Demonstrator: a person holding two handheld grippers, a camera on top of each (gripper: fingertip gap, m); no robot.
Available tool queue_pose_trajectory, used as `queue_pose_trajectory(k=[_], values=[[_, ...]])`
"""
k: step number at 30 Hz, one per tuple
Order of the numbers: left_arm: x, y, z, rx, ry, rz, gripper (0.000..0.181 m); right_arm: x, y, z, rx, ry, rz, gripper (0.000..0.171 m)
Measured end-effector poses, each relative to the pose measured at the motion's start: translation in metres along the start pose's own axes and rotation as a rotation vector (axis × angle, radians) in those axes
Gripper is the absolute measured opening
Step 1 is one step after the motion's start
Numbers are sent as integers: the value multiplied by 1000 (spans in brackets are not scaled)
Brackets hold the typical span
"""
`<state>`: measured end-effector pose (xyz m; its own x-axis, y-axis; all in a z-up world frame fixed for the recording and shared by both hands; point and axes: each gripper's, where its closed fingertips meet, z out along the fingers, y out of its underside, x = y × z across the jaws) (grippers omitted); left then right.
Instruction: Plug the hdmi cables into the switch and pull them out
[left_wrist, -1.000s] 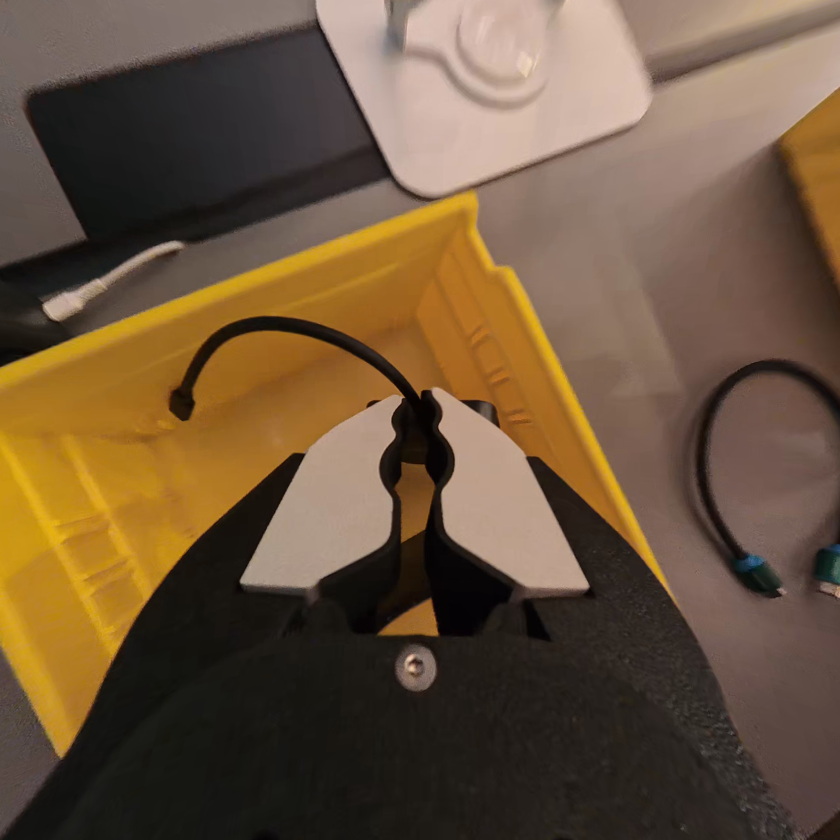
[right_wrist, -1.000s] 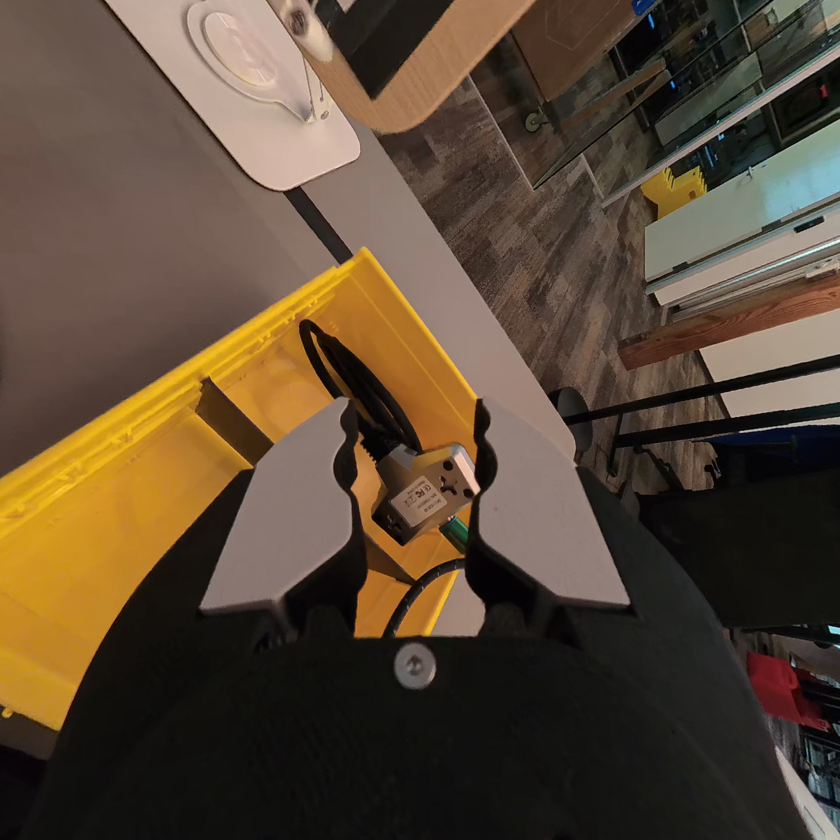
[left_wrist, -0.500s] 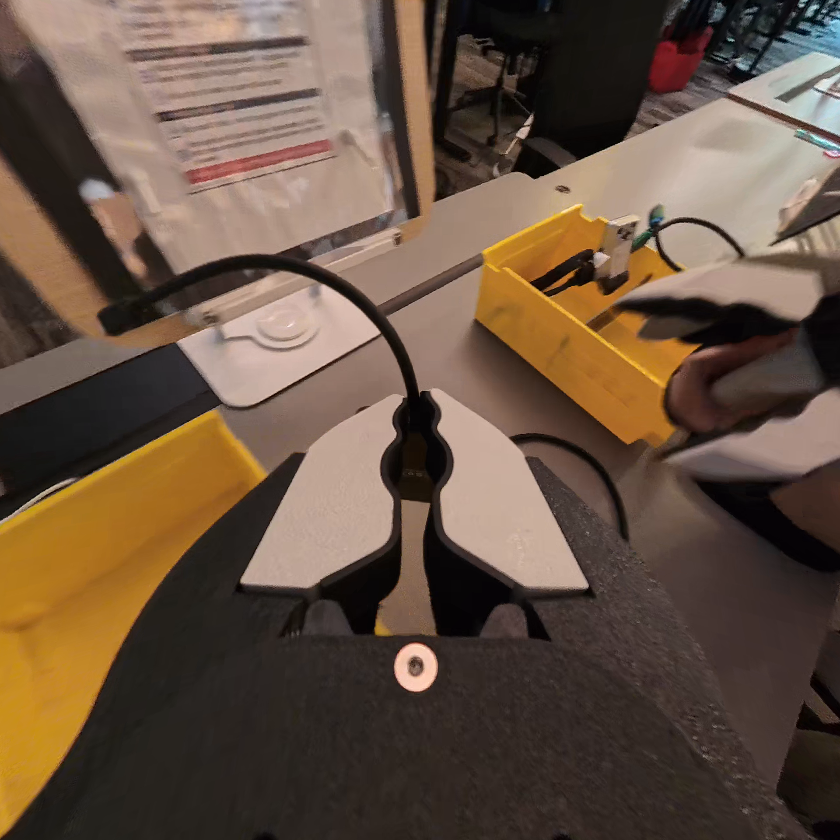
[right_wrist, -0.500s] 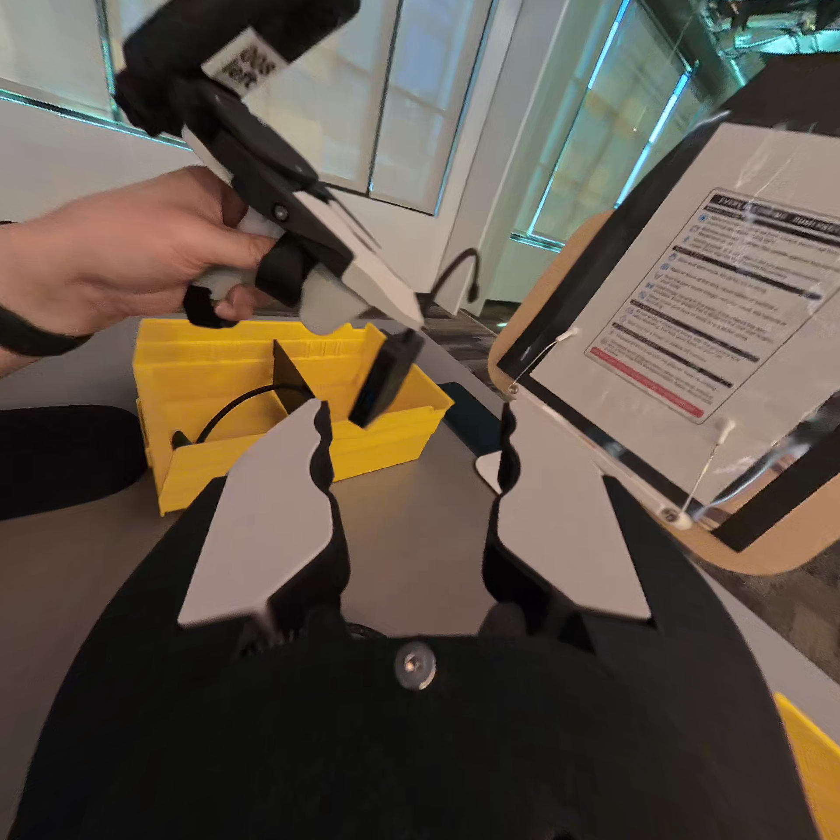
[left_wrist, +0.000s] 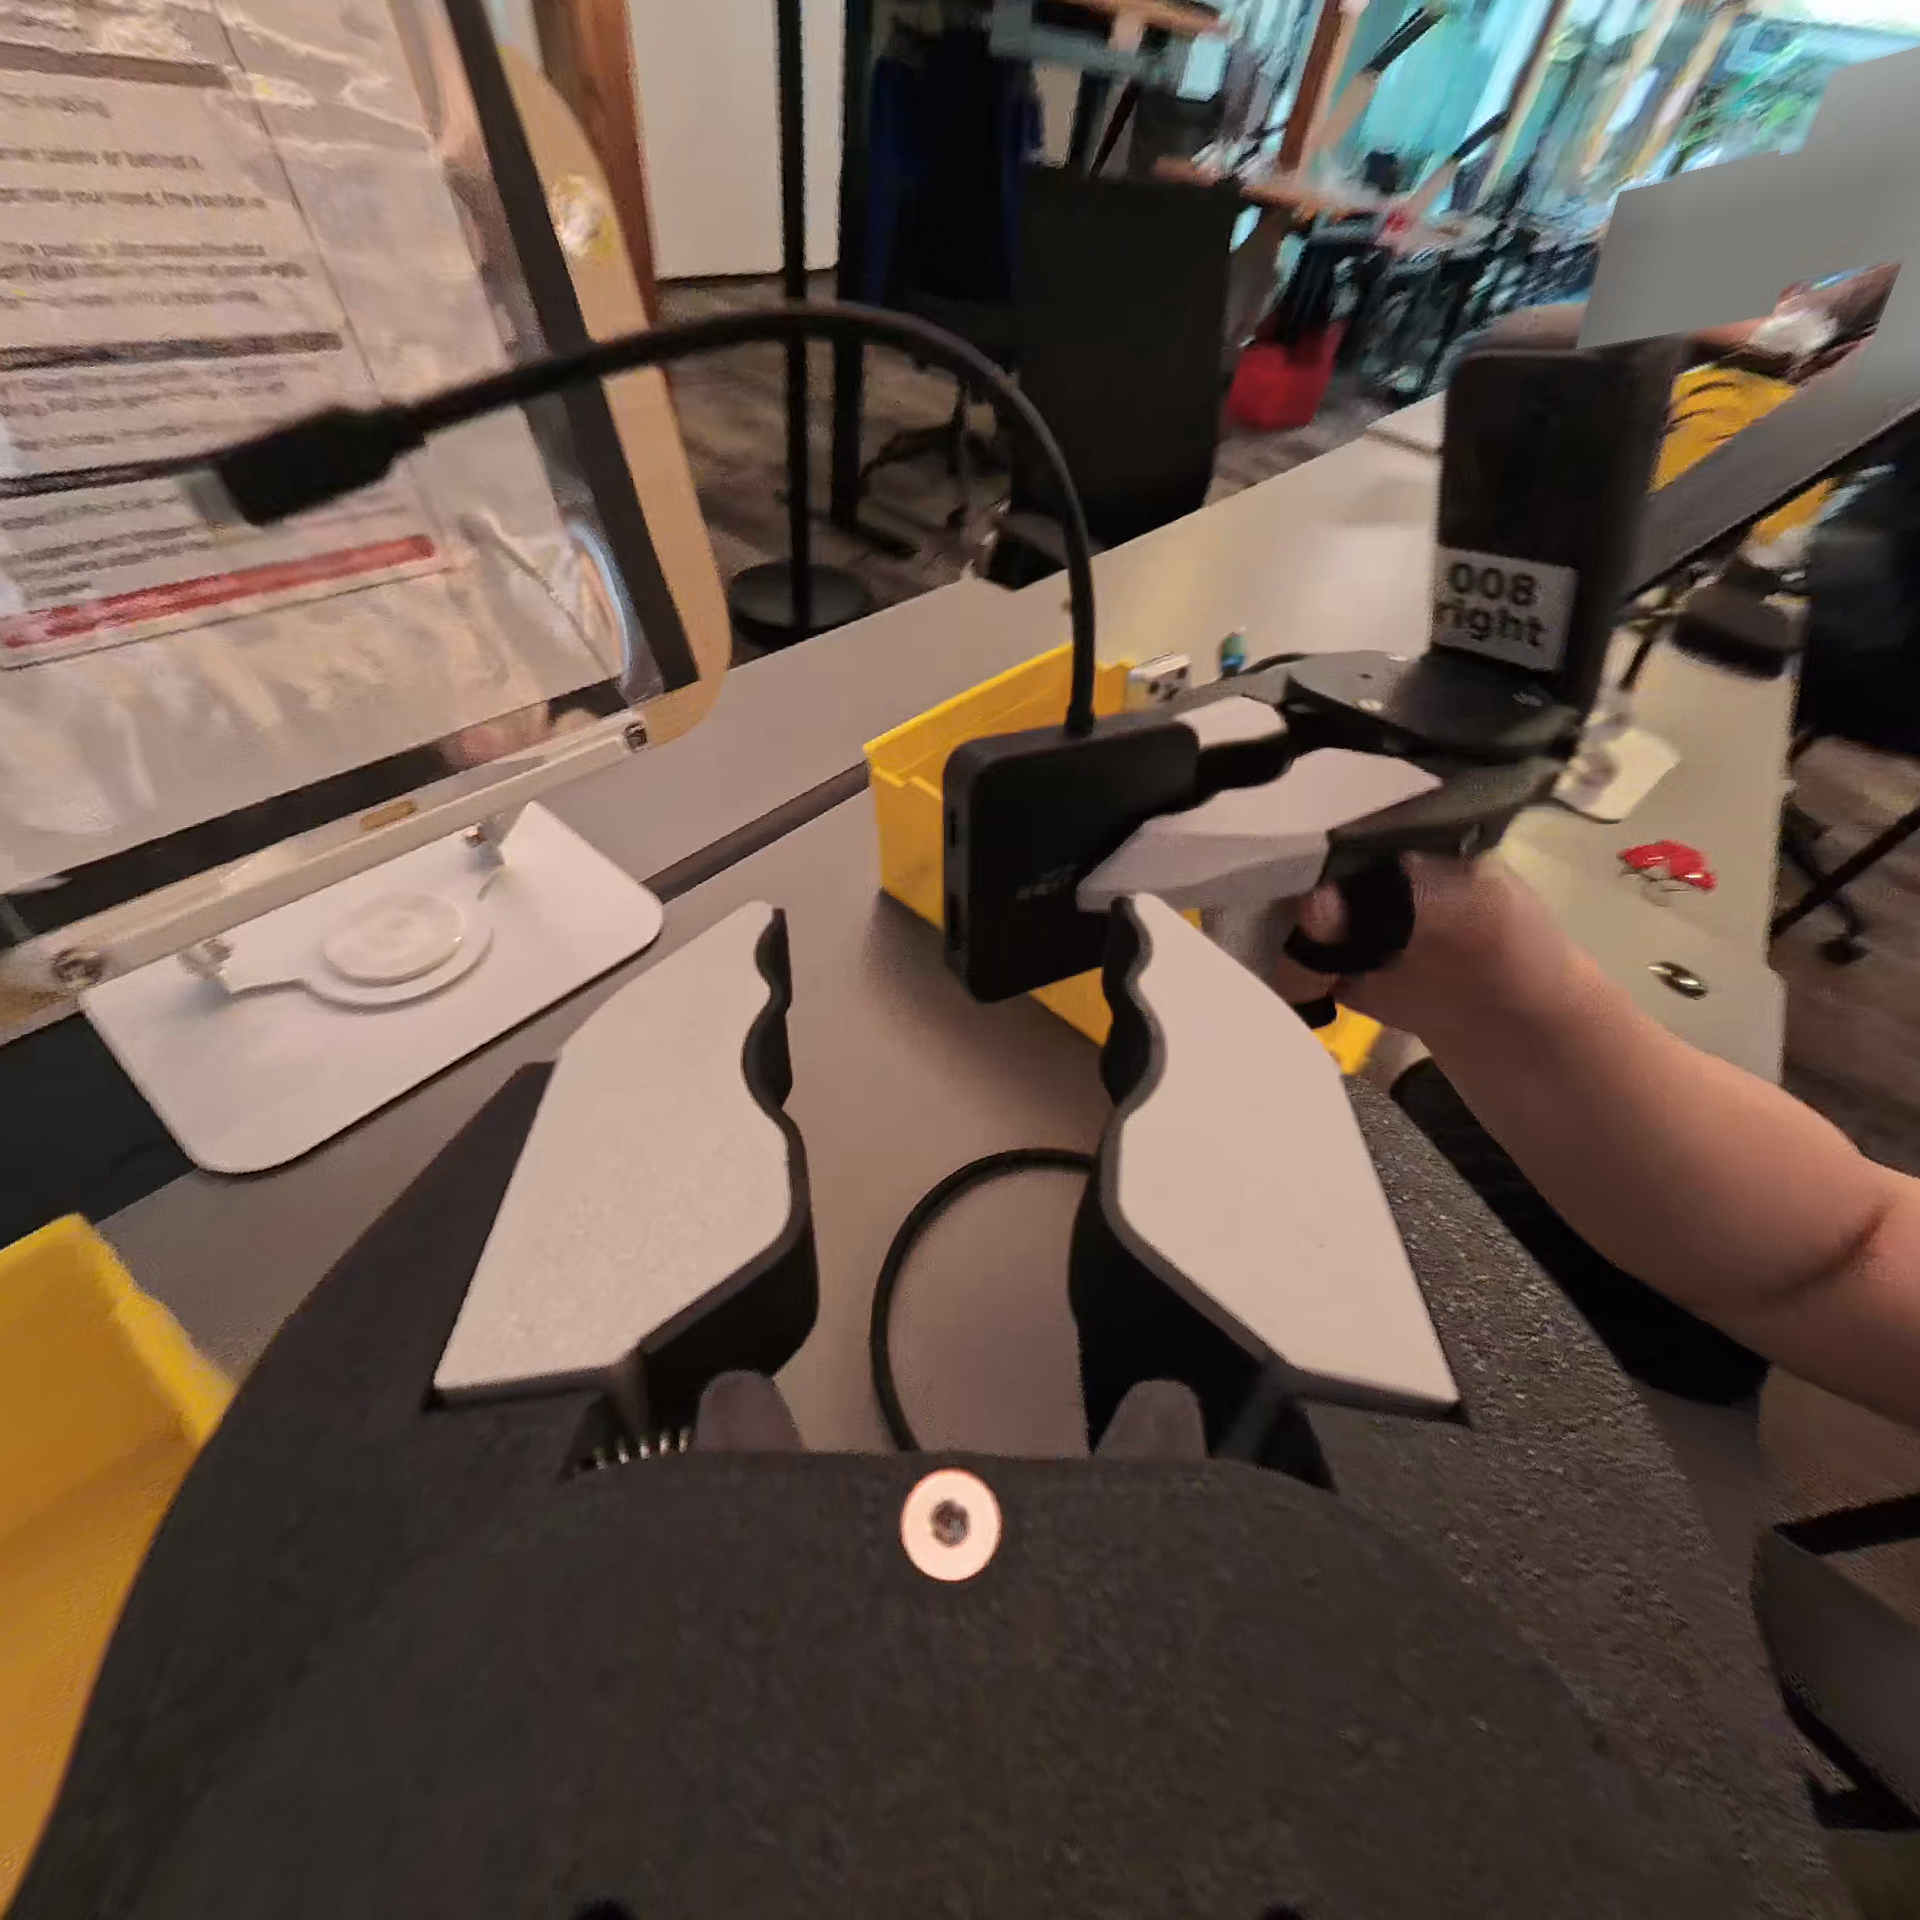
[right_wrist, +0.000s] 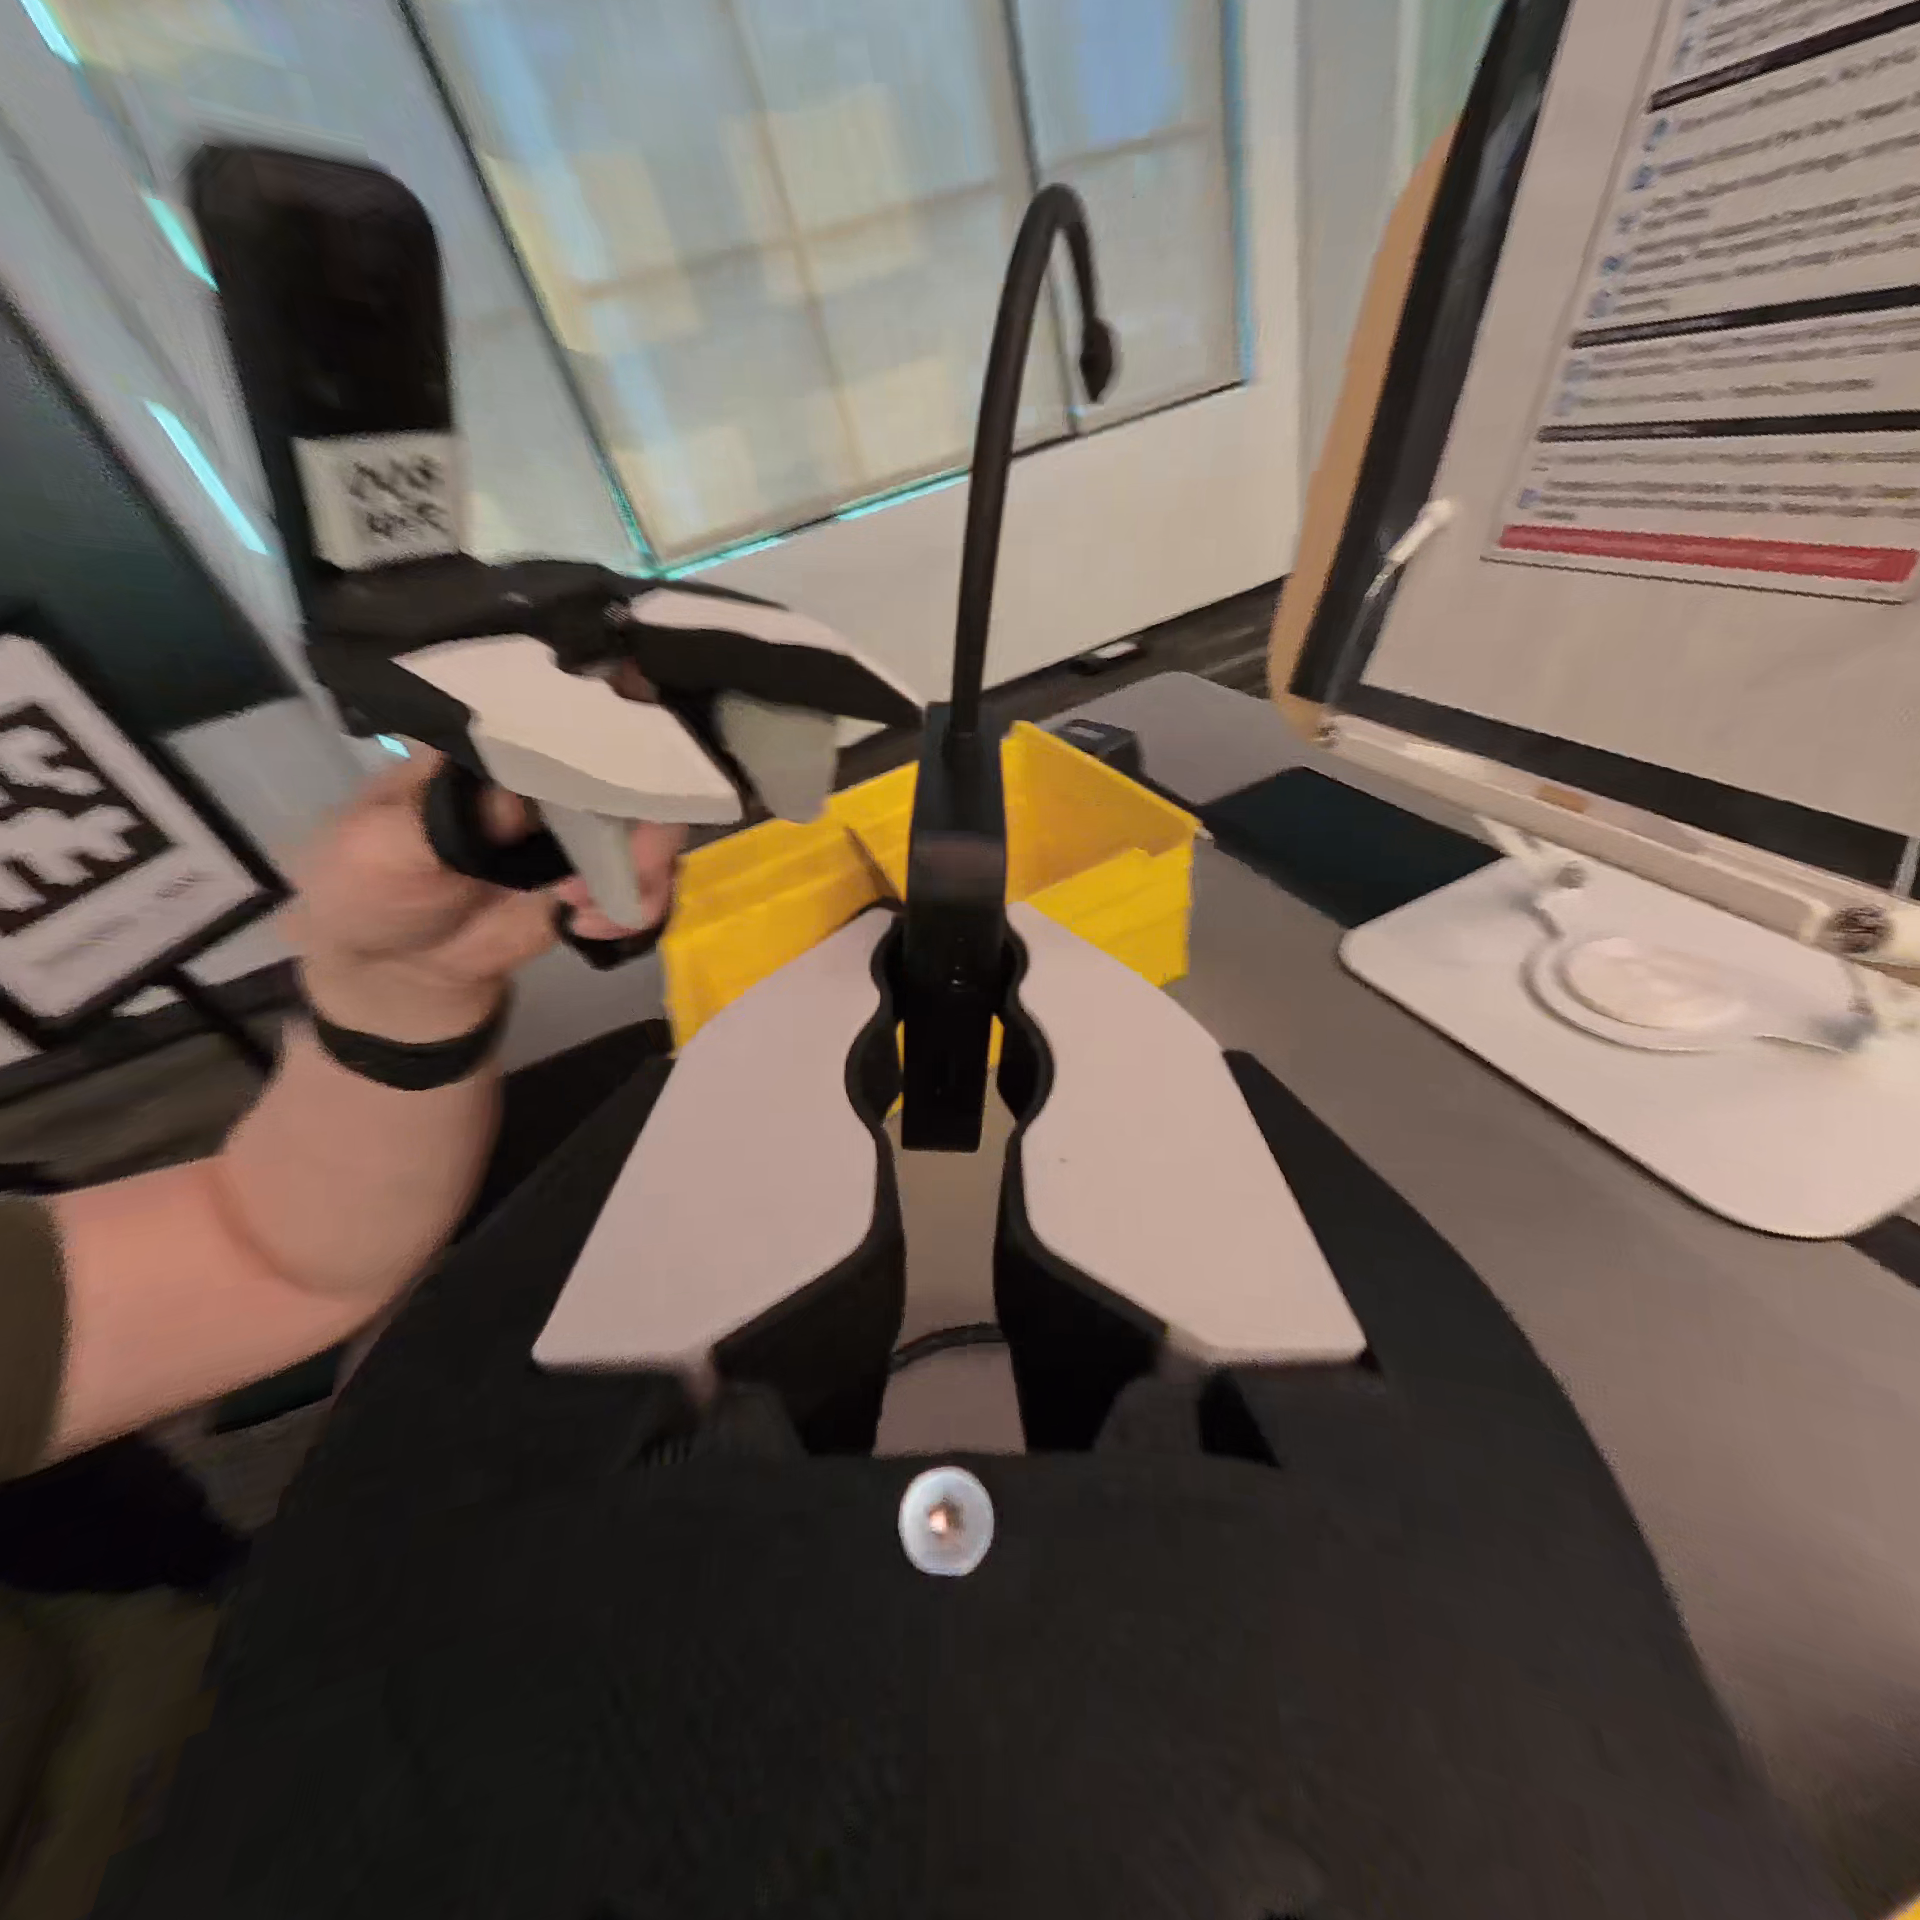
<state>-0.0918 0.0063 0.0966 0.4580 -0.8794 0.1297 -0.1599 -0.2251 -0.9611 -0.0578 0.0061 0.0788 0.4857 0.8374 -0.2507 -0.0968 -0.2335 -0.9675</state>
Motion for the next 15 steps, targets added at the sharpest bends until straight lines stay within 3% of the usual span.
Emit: queue_pose_trajectory(k=[2,4,7,11,15], values=[[9,-1,1,23,86,102,64,-5,-10,-11,18,-88,132,14],[11,-1,3,44,54,272,77,-8,-19,-23,32,-182,323,14],[15,-3,14,107,-75,524,78,-6,-28,-36,48,-281,520,15],[22,-1,41,171,-275,907,67,12,-27,-40,71,-277,664,14],[25,3,63,193,-424,1159,67,29,-14,-32,67,-234,792,14]])
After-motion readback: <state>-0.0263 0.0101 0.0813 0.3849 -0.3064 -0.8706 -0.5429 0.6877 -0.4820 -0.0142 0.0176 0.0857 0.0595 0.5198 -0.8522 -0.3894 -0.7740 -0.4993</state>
